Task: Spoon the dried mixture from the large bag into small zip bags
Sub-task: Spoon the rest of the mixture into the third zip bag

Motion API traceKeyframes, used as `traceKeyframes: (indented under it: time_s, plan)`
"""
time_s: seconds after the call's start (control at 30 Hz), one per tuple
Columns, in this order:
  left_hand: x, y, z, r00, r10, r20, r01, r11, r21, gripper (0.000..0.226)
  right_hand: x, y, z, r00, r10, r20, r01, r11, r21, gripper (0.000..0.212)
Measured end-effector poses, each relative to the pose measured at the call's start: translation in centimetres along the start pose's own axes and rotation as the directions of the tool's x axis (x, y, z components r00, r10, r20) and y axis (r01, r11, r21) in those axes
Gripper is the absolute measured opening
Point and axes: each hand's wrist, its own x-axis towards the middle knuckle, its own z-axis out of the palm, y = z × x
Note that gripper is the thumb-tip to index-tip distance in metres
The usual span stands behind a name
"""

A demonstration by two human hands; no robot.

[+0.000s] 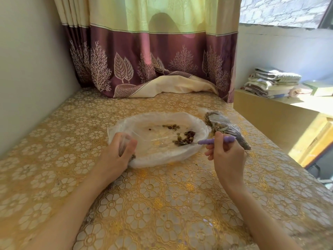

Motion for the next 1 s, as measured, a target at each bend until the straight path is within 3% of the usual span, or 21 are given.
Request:
traceKeyframes:
  time_s: [0.27,0.5,0.67,0.8,1.0]
  plan:
    - [-0.1,0.3,-0.1,1.0,0.012,-0.002,-0.012,1.0,0.004,0.039,0.5,1.0,0.6,0.997,0.069,-0.019,-0.07,0.997,-0.033,0.028]
    - [-0.2,0.2,-0.2,1.0,0.029,-0.009,-0.029,0.999,-0.012,0.049,0.6,1.6,0.4,0.975,0.221,0.025,-0.222,0.952,0.211,0.023]
    - [-0.1,0.1,-0.1,1.0,0.008,-0.022,-0.01,0.998,-0.068,0.064,0.2,1.2,0.2,0.977,0.206,0.049,-0.211,0.943,0.258,0.038]
    - [0.0,0.1,-0.2,0.997,0.002,-0.076,-0.006,0.998,-0.057,0.066,0.3,0.5,0.2,0.974,0.208,0.084,-0.224,0.912,0.344,0.027]
    - [0.1,0.1,-0.2,0.999,-0.014,-0.049,0.013,0.999,-0.03,0.074,0.9,-2.2,0.5,0.973,0.139,0.186,-0.212,0.863,0.459,0.023]
